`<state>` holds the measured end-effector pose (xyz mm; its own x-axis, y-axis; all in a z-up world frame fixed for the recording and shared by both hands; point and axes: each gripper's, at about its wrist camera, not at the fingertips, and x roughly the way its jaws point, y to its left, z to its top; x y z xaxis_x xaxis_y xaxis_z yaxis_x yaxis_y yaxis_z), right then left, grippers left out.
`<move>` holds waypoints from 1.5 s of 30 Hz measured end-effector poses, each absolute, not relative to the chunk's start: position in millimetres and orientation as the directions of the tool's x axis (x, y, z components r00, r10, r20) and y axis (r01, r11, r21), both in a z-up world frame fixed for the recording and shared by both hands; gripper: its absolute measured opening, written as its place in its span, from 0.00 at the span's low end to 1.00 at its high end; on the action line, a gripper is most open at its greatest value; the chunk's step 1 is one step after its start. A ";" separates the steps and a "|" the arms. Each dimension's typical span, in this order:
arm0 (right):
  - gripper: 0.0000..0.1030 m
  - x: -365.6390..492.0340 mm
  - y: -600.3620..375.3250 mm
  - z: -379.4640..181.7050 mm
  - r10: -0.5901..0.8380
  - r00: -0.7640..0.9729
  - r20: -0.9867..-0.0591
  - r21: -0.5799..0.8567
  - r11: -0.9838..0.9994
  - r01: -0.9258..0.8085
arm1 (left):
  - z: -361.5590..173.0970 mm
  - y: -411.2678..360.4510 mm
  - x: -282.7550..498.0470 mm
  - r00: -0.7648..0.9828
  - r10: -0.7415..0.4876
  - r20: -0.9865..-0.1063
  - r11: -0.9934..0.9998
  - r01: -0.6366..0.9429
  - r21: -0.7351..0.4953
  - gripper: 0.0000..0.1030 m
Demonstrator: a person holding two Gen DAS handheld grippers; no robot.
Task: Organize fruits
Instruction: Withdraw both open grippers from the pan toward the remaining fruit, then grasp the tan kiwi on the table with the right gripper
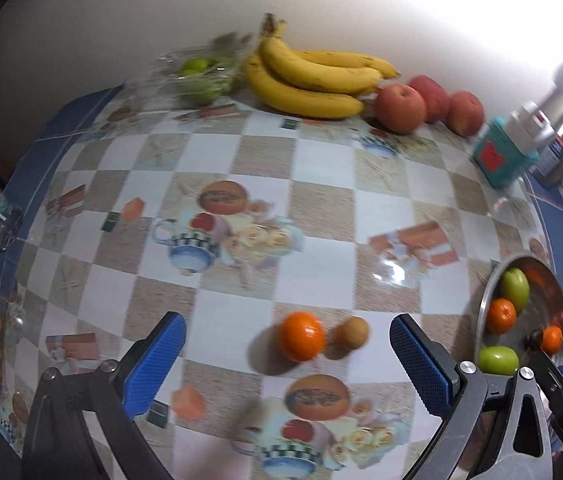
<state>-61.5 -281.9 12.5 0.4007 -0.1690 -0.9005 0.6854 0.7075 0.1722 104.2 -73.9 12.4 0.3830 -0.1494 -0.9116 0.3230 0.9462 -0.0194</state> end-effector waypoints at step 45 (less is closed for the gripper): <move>0.98 47.7 -164.2 -18.7 0.019 0.432 -0.901 0.243 0.849 0.469 | -14.9 2.0 144.0 0.318 -0.169 -0.933 0.980 0.155 -0.125 1.00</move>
